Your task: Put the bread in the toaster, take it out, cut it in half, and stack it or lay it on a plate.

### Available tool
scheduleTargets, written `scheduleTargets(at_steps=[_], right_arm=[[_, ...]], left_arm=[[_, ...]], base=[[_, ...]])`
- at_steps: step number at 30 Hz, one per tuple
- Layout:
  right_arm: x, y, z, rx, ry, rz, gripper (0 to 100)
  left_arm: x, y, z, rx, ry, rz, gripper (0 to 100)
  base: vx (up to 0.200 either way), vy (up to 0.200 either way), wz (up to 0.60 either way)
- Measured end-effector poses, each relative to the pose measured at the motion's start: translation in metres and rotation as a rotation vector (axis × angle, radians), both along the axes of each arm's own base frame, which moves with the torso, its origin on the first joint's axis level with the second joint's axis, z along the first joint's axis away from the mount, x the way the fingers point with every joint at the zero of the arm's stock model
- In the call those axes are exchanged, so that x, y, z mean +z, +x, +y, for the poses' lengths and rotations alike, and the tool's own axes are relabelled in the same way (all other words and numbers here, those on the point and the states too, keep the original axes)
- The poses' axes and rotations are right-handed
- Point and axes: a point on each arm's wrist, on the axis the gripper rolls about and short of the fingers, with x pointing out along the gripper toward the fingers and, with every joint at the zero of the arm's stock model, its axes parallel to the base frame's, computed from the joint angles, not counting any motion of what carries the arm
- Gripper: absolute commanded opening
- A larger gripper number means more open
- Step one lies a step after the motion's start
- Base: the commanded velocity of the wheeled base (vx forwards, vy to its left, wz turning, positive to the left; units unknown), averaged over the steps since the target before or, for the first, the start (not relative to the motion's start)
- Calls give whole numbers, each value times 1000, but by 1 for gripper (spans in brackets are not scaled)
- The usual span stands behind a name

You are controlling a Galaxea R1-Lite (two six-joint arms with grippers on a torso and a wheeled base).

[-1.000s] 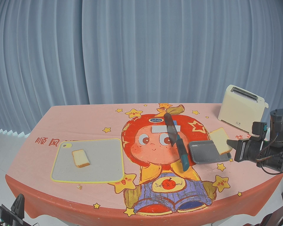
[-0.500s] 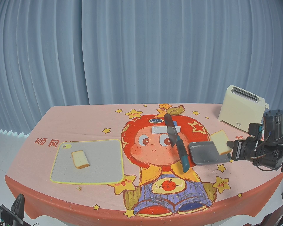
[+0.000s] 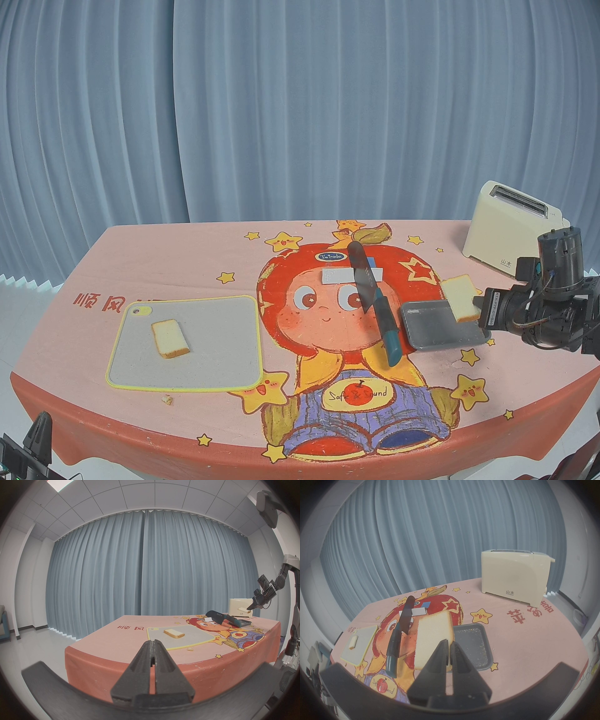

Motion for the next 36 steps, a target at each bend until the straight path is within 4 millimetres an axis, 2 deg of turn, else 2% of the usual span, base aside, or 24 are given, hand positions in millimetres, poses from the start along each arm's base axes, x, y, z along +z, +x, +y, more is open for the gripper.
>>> scheduleTargets(at_steps=[13, 17, 36], right_arm=[[-17, 23, 8, -29, 14, 65, 0], [-20, 31, 9, -37, 28, 33, 0], [-41, 39, 10, -56, 0, 80, 0]], left_arm=[[0, 0, 0, 0, 0, 0, 0], [0, 0, 0, 0, 0, 0, 0], [0, 0, 0, 0, 0, 0, 0]], base=[[0, 0, 0], [0, 0, 0], [0, 0, 0]])
